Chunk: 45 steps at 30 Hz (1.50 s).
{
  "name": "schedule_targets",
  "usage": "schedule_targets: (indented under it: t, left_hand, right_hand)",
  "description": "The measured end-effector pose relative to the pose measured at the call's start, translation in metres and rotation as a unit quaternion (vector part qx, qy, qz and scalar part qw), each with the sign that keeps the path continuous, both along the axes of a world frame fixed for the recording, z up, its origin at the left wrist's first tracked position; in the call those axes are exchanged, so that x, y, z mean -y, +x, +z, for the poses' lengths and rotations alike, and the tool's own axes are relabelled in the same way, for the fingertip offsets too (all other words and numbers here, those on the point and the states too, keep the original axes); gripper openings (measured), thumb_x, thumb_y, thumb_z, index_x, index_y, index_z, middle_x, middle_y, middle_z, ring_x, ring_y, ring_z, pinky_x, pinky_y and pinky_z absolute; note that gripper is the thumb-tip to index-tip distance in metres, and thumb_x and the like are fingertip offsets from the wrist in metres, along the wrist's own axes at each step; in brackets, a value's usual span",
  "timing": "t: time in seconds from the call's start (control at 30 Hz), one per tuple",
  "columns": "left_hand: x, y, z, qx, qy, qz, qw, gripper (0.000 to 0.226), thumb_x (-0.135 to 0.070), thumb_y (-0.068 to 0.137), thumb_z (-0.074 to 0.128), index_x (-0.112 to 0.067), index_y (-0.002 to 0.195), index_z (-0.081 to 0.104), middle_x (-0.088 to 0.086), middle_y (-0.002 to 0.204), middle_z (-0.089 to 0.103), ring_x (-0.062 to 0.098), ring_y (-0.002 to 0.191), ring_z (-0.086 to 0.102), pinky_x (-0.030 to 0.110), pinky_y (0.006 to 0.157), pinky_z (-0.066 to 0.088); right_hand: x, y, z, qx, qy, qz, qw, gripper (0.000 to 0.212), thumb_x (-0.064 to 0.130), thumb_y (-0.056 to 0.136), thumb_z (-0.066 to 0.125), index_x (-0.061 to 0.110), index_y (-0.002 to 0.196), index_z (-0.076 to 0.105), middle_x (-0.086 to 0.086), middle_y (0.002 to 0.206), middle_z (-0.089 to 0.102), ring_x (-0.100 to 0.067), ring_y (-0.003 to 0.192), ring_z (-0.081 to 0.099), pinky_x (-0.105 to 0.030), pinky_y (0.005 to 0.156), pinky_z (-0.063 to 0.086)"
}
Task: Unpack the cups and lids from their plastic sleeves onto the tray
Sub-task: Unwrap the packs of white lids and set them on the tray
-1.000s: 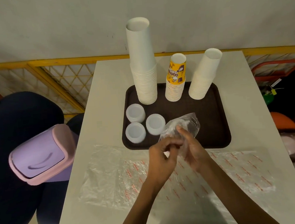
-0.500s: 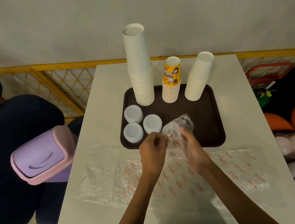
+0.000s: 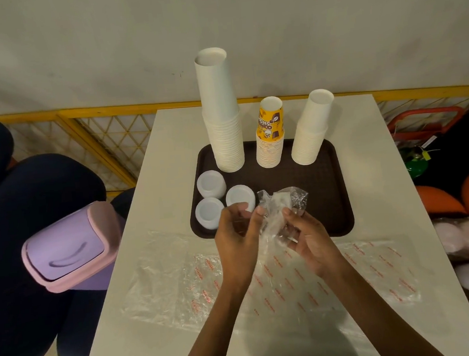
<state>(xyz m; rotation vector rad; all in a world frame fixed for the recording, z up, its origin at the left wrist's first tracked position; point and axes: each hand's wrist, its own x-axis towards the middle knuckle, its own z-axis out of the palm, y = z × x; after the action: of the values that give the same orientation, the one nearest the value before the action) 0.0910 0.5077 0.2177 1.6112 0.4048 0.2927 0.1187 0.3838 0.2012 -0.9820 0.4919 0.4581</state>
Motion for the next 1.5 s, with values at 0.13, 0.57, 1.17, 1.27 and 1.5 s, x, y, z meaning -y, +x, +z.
schedule_targets:
  t: [0.13,0.57,1.17,1.27,1.5]
  left_hand:
    - [0.001,0.014,0.000,-0.064,-0.002,0.001,0.998,0.025,-0.033,0.083,0.068,-0.016,0.099,0.061,-0.001,0.080,0.066,0.008,0.069,0.062,0.014,0.062,0.049]
    - [0.012,0.018,0.001,-0.060,-0.038,-0.068,0.995,0.017,-0.007,0.091,0.059,-0.012,0.075,0.062,-0.004,0.060,0.063,0.006,0.052,0.056,0.019,0.055,0.052]
    - [0.003,0.016,0.024,-0.079,-0.135,0.010,0.988,0.015,-0.003,0.096,0.046,-0.006,0.081,0.051,-0.007,0.059,0.064,0.003,0.057,0.061,0.015,0.056,0.052]
    - [-0.006,0.018,0.021,-0.099,-0.226,0.030,0.969,0.014,-0.003,0.095,0.046,-0.005,0.082,0.051,0.003,0.062,0.061,0.013,0.059,0.060,0.020,0.053,0.052]
    - [-0.017,0.014,0.010,-0.163,-0.242,0.023,0.956,0.021,-0.007,0.097,0.049,-0.005,0.077,0.055,0.007,0.068,0.051,0.014,0.062,0.050,0.024,0.056,0.050]
  right_hand:
    - [0.000,-0.005,0.003,0.022,0.006,0.023,0.999,0.035,0.022,0.068,0.072,0.011,0.101,0.065,-0.006,0.096,0.072,-0.021,0.094,0.067,-0.036,0.085,0.053]
    - [0.021,-0.009,0.013,0.063,-0.052,0.051,0.995,0.029,0.027,0.073,0.072,0.020,0.099,0.063,-0.001,0.093,0.070,-0.012,0.079,0.069,-0.024,0.063,0.052]
    - [0.068,-0.012,0.008,0.063,-0.126,-0.093,0.986,0.025,0.030,0.100,0.041,0.017,0.085,0.056,0.004,0.059,0.059,-0.012,0.061,0.056,-0.027,0.061,0.043]
    - [0.080,-0.011,0.002,0.089,-0.174,-0.131,0.972,0.026,0.027,0.101,0.040,0.015,0.084,0.056,0.008,0.040,0.046,-0.005,0.040,0.043,-0.019,0.048,0.039]
    - [0.104,-0.016,-0.006,0.204,-0.236,-0.052,0.949,0.027,0.022,0.101,0.036,0.014,0.092,0.060,0.008,0.044,0.044,-0.002,0.036,0.032,-0.012,0.035,0.025]
